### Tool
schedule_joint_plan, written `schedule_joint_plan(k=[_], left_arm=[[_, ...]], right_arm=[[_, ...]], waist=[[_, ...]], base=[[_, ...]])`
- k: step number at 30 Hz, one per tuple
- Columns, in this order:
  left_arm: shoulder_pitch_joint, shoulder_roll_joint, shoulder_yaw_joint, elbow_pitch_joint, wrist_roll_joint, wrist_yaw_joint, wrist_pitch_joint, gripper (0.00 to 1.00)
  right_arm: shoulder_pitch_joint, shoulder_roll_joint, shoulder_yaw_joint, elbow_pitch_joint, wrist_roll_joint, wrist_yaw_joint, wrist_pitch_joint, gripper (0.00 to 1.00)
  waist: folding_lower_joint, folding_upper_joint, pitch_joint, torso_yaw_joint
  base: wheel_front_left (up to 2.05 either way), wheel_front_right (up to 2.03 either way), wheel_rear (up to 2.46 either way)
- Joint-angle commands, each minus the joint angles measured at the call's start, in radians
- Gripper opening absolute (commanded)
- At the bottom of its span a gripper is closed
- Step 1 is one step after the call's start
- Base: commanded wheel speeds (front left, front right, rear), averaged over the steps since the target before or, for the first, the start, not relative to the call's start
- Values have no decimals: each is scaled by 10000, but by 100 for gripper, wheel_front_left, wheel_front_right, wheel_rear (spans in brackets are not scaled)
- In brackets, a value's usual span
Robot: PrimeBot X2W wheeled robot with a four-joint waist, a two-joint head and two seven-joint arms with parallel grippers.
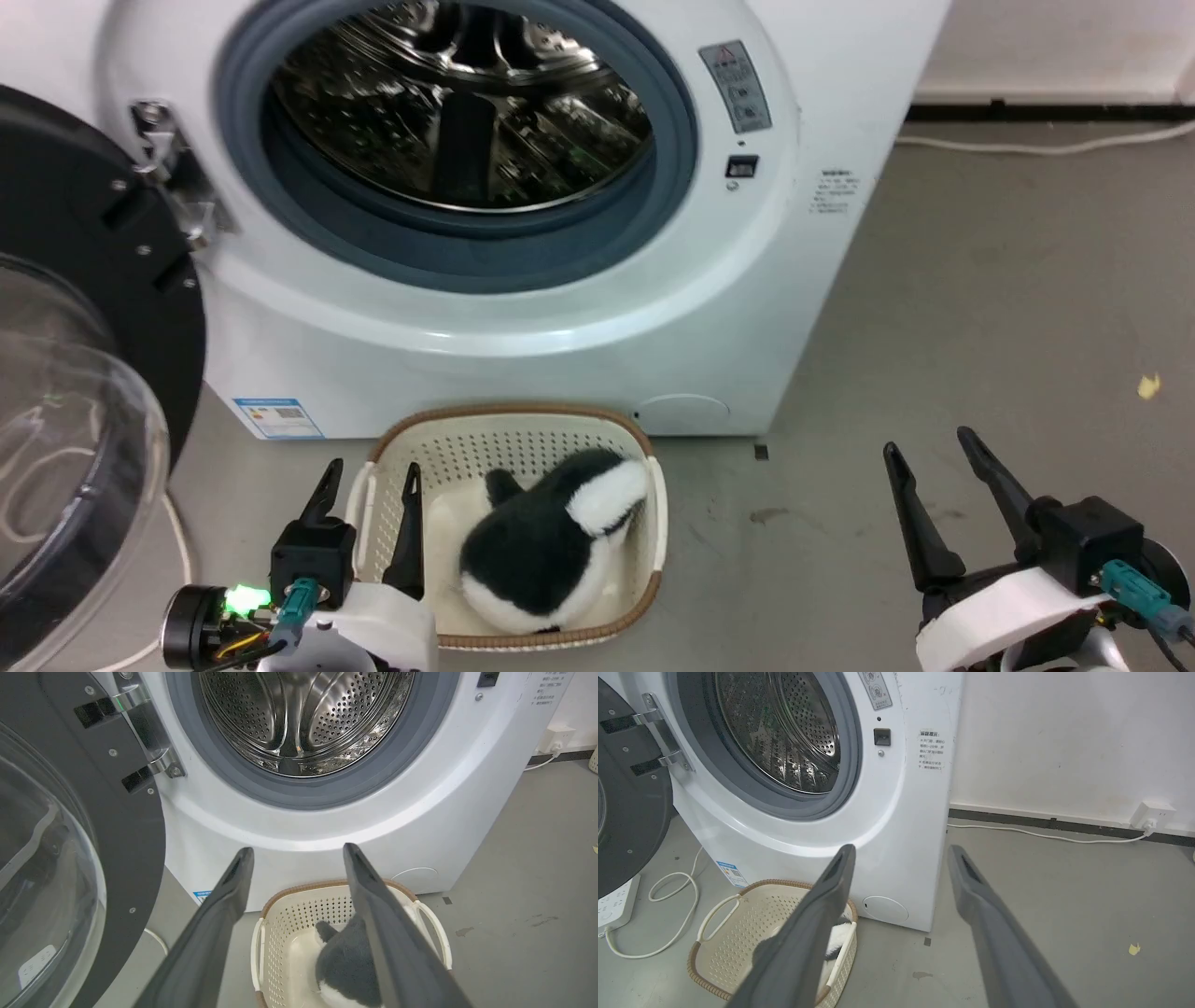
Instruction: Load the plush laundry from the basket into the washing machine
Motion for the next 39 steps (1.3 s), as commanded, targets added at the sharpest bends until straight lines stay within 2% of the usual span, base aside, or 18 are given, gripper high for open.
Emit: schedule_joint_plan(k=[1, 12, 22, 39], left_arm=[[-185, 50, -29, 112, 38, -24, -102, 100], [-982, 196, -263, 1084, 47, -120, -247, 100], [-2021, 486, -571, 2531, 143, -349, 547, 100], [-3490, 1135, -762, 5030, -145, -628, 862, 100]], right_arm=[[-162, -1, -25, -66, 132, -2, -88, 100], [-365, -1, 18, -42, 548, -3, -316, 100], [-685, -2, 78, -138, 904, -4, -524, 100], [-1130, -2, 272, -265, 1618, -5, -877, 100]], waist=[[-1, 0, 182, -153], [-1, 0, 943, -625], [-1, 0, 1783, -1061], [-1, 0, 3204, -1939]], base=[[0, 0, 0], [0, 0, 0], [0, 0, 0], [0, 0, 0]])
